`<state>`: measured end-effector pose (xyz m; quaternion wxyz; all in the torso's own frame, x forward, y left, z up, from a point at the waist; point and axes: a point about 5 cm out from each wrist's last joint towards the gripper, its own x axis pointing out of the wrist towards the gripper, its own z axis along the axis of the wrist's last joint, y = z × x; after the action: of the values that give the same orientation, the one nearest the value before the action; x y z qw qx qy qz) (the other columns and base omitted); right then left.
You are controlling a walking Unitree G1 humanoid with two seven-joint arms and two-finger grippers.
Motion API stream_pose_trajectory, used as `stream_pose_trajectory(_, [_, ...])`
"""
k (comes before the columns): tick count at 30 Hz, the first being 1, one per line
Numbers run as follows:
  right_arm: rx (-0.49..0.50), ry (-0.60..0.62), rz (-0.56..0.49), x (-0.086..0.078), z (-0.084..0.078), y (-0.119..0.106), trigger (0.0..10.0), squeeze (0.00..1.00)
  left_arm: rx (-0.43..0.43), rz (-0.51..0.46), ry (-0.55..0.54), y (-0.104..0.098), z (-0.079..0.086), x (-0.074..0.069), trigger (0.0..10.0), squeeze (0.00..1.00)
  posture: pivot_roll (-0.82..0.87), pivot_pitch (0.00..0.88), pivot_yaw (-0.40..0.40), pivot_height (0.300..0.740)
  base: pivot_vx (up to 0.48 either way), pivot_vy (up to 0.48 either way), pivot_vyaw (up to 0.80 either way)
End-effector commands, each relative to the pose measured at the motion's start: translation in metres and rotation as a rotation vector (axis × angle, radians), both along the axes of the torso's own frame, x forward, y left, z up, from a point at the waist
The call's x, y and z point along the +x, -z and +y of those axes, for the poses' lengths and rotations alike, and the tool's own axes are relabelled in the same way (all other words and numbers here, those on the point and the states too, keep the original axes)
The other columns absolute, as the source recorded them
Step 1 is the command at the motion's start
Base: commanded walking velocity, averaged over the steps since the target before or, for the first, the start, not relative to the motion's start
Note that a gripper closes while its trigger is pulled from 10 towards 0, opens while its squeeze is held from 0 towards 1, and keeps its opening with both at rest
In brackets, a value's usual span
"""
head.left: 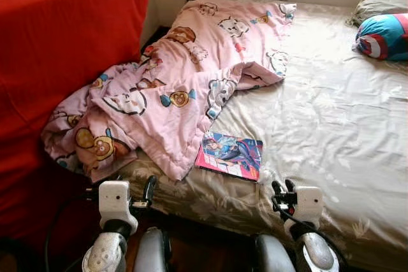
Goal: Clean up the room
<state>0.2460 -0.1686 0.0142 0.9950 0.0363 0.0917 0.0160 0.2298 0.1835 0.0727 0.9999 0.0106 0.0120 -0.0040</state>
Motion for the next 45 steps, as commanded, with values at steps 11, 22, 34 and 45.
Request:
stream_pose_trajectory(11, [0.014, -0.006, 0.007, 0.003, 0.006, -0.003, 10.0, 0.00, 0.016, 0.011, 0.003, -0.002, 0.003, -0.001, 10.0, 0.00, -0.04, 0.178, 0.021, 0.609, 0.292, 0.000, 0.17])
stream_pose_trajectory(22, [0.021, 0.056, 0.120, 0.016, -0.003, 0.009, 10.0, 0.00, 0.026, 0.002, 0.015, -0.008, 0.006, 0.002, 10.0, 0.00, -0.04, 0.206, 0.038, 0.609, 0.048, 0.000, 0.00])
stream_pose_trajectory(34, [0.080, 0.187, 0.298, 0.044, -0.022, 0.014, 10.0, 1.00, 0.049, -0.025, 0.039, -0.019, 0.008, 0.017, 10.0, 0.00, 0.01, 0.252, 0.051, 0.609, 0.000, 0.000, 0.00])
stream_pose_trajectory(45, [0.125, 0.241, 0.261, 0.069, -0.024, -0.006, 10.0, 0.00, 0.059, -0.016, 0.052, -0.022, 0.009, 0.015, 10.0, 0.00, 0.03, 0.289, 0.068, 0.609, 0.000, 0.000, 0.00])
